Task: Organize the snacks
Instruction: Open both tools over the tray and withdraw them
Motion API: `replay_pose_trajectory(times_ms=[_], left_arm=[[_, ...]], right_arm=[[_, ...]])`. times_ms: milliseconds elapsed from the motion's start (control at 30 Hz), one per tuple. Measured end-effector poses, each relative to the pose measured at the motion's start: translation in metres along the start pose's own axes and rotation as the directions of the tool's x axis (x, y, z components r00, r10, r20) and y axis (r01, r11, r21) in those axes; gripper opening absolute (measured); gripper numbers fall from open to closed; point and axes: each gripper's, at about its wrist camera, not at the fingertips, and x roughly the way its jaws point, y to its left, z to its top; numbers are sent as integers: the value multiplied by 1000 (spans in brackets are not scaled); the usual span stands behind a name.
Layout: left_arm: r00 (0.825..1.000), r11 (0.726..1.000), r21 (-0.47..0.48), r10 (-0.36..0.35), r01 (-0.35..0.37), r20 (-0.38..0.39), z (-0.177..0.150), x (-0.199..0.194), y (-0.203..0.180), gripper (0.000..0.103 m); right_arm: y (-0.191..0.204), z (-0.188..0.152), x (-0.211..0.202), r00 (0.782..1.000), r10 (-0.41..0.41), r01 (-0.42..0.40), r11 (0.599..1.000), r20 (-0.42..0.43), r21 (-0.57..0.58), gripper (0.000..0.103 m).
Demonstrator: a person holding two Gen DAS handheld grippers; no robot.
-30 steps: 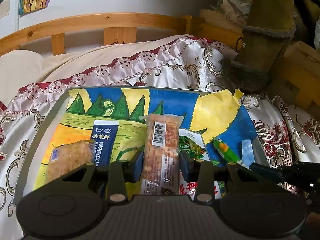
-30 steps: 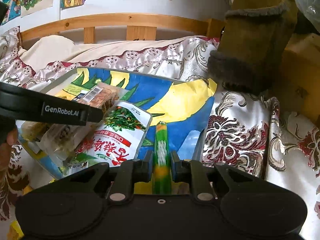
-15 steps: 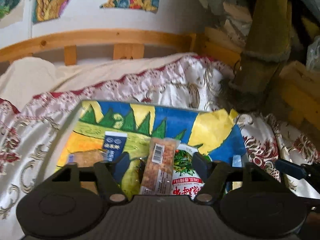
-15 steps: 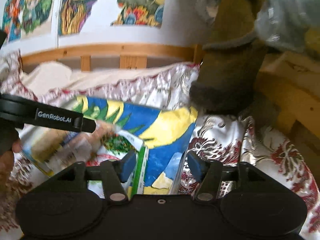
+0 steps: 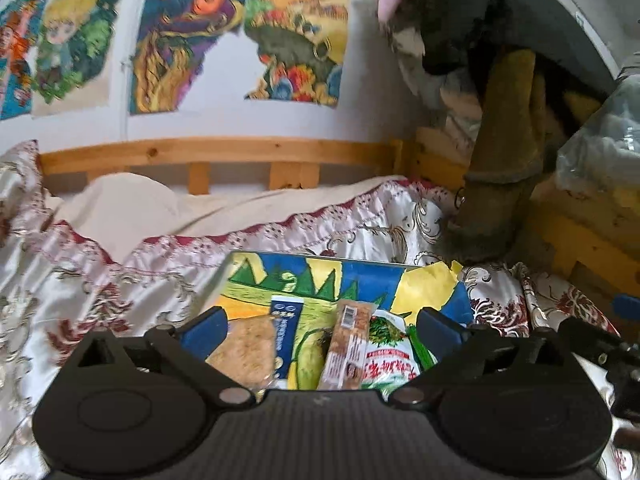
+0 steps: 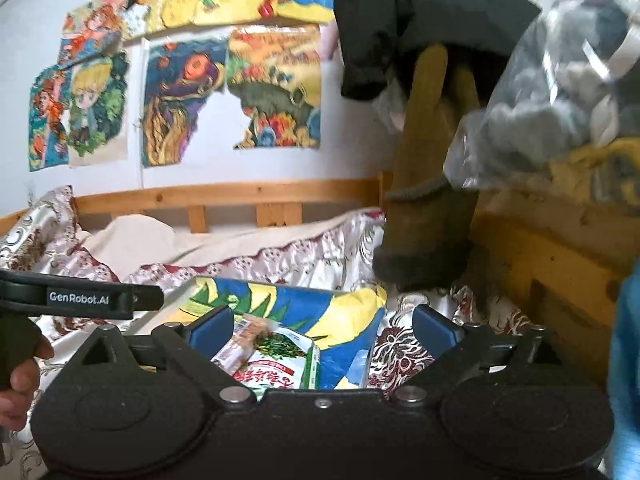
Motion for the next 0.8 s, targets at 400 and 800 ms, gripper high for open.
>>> replay_pose_trajectory(times_ms=[400,800], left_arm=[[997,997,31,64,-66,48,-38,-92,22,103],[997,996,58,74,-74,7,-100,-148,44,103]], right_arm=[[28,-13,-96,996,27,-25,1000,90,-17,102],[62,-62,-153,999,53,-53,999,-5,-3,102]])
